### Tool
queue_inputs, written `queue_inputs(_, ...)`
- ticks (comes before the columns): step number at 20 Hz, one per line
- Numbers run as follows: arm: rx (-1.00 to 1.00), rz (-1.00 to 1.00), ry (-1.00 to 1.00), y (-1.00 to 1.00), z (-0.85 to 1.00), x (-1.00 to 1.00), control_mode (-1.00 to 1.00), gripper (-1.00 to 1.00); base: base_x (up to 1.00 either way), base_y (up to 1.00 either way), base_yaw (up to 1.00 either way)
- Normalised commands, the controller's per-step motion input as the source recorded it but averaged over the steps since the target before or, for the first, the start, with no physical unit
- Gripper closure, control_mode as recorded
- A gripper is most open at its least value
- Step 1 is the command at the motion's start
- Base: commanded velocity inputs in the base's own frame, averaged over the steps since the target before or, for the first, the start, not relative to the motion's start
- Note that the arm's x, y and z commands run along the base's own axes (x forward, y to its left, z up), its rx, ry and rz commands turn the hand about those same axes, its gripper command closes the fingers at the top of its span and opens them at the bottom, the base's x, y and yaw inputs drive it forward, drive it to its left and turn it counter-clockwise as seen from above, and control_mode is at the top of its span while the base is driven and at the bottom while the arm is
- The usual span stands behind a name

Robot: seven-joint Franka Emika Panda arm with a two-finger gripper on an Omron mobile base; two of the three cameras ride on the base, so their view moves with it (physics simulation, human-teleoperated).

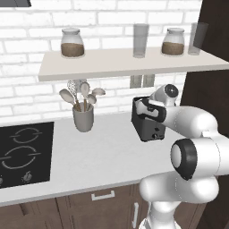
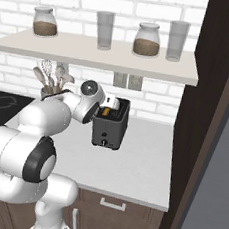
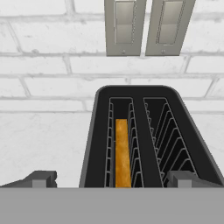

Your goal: Start the toaster. Once the lever pops up, take the bread to the plate on the dining counter.

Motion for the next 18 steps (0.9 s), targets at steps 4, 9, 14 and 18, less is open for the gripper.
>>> queue_inputs(4,0.00,0.00,0.00,0.00,0.00,0.00,-1.00,-1.00,0.00,0.00,0.00)
queue_inputs(9,0.00,0.00,0.00,0.00,0.00,0.00,-1.00,-1.00,0.00,0.00,0.00)
queue_inputs(14,0.00,0.00,0.00,0.00,0.00,0.00,-1.00,-1.00,0.00,0.00,0.00)
queue_inputs(18,0.00,0.00,0.00,0.00,0.00,0.00,-1.00,-1.00,0.00,0.00,0.00)
